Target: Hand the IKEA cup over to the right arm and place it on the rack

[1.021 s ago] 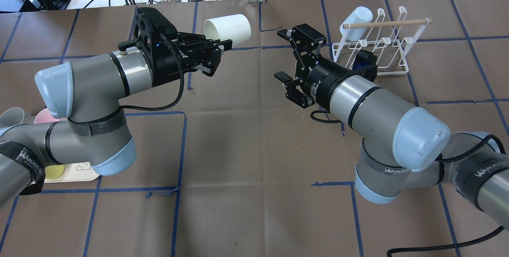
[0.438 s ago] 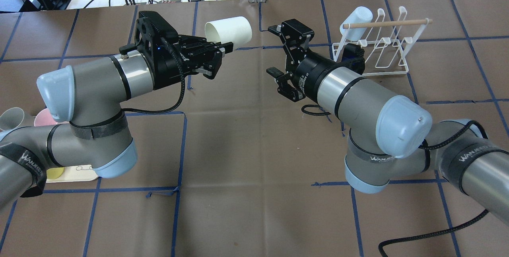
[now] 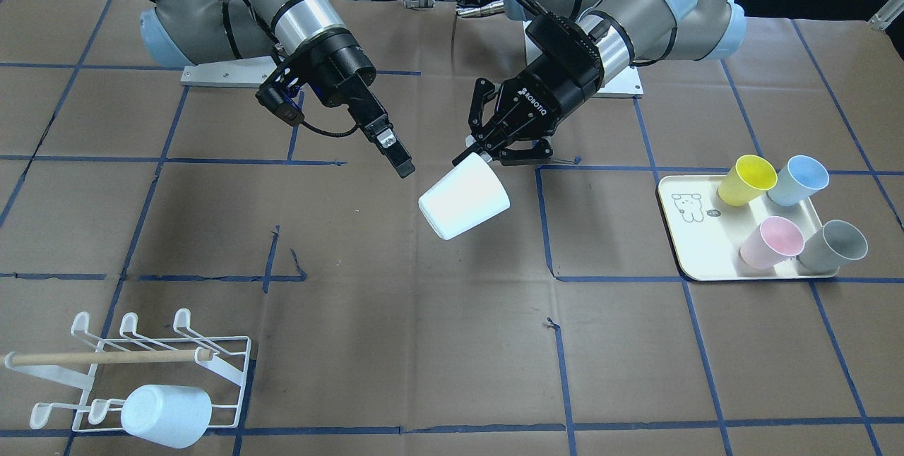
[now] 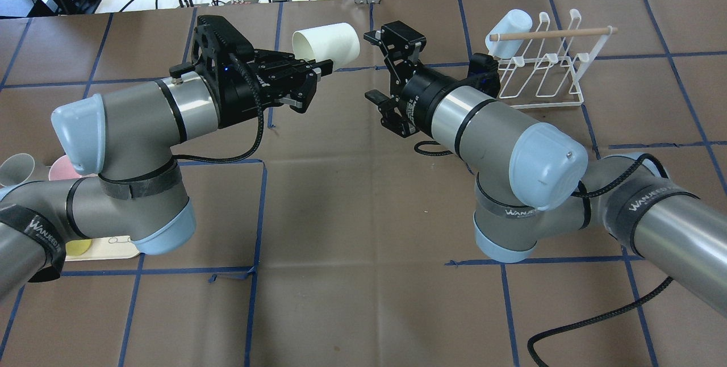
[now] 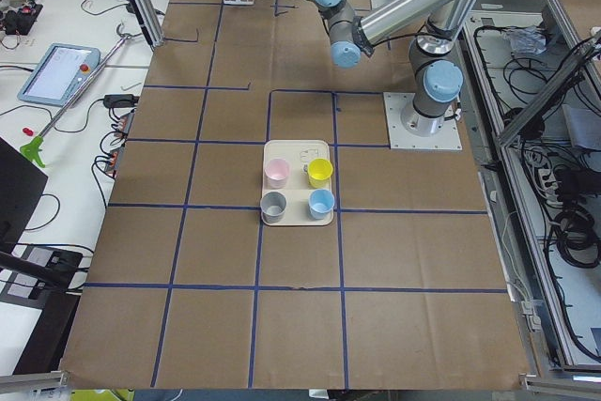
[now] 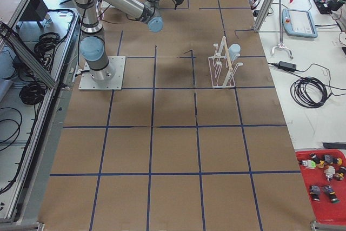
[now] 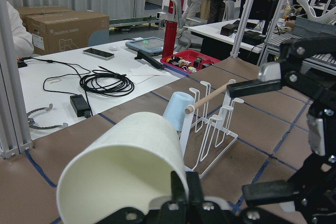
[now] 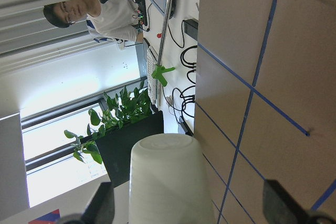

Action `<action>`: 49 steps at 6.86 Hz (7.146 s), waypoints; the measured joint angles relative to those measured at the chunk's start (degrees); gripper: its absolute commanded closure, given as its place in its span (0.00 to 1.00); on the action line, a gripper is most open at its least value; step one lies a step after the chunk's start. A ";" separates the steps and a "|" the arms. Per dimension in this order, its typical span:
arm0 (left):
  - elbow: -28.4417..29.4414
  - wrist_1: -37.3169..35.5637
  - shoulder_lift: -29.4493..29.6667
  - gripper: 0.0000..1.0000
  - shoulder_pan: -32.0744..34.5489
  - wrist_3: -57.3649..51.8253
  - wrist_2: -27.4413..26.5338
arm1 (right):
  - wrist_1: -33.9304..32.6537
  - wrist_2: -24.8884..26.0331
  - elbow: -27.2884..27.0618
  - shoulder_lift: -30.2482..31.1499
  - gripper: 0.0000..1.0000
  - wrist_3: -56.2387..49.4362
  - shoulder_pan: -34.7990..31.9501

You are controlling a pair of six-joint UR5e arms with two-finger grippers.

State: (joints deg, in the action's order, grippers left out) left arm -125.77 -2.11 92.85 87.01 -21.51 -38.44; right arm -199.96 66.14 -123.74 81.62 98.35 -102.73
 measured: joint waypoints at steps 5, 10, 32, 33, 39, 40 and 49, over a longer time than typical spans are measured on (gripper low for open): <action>0.00 0.00 -0.06 0.97 0.00 0.09 0.03 | -0.05 0.20 7.09 -6.13 0.01 -1.40 -2.68; 0.00 0.00 -0.51 0.96 0.00 0.75 0.03 | -0.07 0.15 10.80 -9.99 0.14 -1.32 -3.74; 21.31 54.68 0.28 0.01 -0.37 15.37 -49.26 | -0.18 7.64 12.75 -10.11 0.92 -45.19 17.90; 25.50 65.51 -0.10 0.01 0.79 18.01 -51.38 | -0.12 8.35 13.14 -10.50 0.93 -54.33 20.47; 30.41 84.90 -4.47 0.01 1.60 20.18 -51.92 | -0.51 8.57 24.67 -23.18 0.93 -96.10 29.74; 30.30 85.62 -4.78 0.01 1.41 20.77 -51.82 | -0.56 8.62 26.04 -24.97 0.93 -98.53 29.99; 30.41 87.01 -4.99 0.00 1.32 22.93 -51.64 | -0.42 8.65 20.57 -26.49 0.00 -101.13 31.90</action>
State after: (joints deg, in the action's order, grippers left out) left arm -95.36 84.90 87.85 88.33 1.43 -90.07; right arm -200.38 74.80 -103.17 55.13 -2.78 -70.83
